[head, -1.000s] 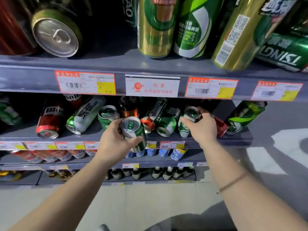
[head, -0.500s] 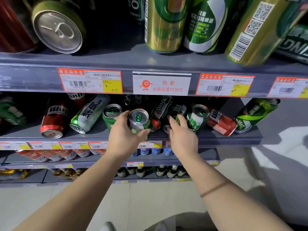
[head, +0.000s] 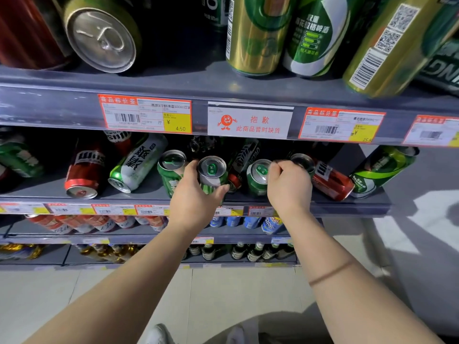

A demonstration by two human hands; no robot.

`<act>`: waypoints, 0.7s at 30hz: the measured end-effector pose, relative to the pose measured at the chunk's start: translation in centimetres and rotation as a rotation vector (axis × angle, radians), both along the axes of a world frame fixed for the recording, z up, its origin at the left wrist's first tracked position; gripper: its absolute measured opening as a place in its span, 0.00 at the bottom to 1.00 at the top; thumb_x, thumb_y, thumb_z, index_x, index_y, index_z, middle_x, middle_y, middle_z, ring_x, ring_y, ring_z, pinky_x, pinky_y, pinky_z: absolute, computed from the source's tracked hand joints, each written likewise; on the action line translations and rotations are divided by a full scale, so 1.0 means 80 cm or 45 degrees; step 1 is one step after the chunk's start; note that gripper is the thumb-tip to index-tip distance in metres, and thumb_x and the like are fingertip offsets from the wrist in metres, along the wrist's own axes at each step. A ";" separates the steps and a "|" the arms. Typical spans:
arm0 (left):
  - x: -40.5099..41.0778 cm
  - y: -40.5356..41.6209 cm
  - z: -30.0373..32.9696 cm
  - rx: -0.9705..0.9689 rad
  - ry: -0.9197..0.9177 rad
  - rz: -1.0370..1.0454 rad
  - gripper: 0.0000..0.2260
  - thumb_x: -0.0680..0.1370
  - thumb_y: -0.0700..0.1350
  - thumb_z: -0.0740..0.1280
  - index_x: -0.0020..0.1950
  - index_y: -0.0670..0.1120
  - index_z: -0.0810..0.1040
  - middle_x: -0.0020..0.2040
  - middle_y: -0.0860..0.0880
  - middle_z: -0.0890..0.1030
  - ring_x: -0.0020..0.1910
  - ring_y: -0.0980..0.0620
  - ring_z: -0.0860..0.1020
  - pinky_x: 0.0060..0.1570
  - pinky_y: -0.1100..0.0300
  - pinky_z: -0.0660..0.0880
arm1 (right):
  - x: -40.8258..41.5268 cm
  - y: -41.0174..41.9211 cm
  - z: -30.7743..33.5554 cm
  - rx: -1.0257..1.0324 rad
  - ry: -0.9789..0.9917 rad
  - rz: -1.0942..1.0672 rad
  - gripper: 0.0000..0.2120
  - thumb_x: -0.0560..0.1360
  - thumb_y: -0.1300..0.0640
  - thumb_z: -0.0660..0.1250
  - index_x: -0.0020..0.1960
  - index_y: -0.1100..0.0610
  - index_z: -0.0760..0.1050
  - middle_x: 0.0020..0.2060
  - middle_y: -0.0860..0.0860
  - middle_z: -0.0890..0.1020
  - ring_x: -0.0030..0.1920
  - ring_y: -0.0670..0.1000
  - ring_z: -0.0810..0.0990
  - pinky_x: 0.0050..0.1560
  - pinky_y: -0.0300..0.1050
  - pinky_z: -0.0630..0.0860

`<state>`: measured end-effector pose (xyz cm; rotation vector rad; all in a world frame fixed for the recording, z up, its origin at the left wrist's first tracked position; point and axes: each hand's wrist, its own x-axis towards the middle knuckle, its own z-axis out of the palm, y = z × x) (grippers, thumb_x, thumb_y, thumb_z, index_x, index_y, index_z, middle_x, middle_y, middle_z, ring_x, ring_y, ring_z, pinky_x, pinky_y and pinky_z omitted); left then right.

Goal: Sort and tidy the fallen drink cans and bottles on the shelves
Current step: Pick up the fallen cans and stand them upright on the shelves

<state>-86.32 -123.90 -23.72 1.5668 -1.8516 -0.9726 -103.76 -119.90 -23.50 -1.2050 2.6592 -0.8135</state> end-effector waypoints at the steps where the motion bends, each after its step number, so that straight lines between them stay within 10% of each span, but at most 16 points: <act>1: 0.000 0.000 0.000 -0.001 0.003 -0.001 0.38 0.72 0.53 0.74 0.76 0.46 0.59 0.70 0.49 0.73 0.68 0.49 0.71 0.58 0.58 0.69 | -0.004 -0.004 0.003 0.035 -0.004 -0.012 0.16 0.81 0.54 0.56 0.46 0.60 0.79 0.42 0.58 0.83 0.39 0.59 0.76 0.36 0.45 0.65; 21: 0.013 -0.001 -0.010 0.029 0.078 -0.011 0.33 0.72 0.50 0.75 0.73 0.49 0.64 0.63 0.54 0.75 0.62 0.53 0.73 0.54 0.62 0.68 | 0.028 0.007 -0.002 -0.109 0.131 0.131 0.14 0.76 0.59 0.66 0.61 0.55 0.76 0.66 0.55 0.71 0.47 0.59 0.80 0.41 0.48 0.74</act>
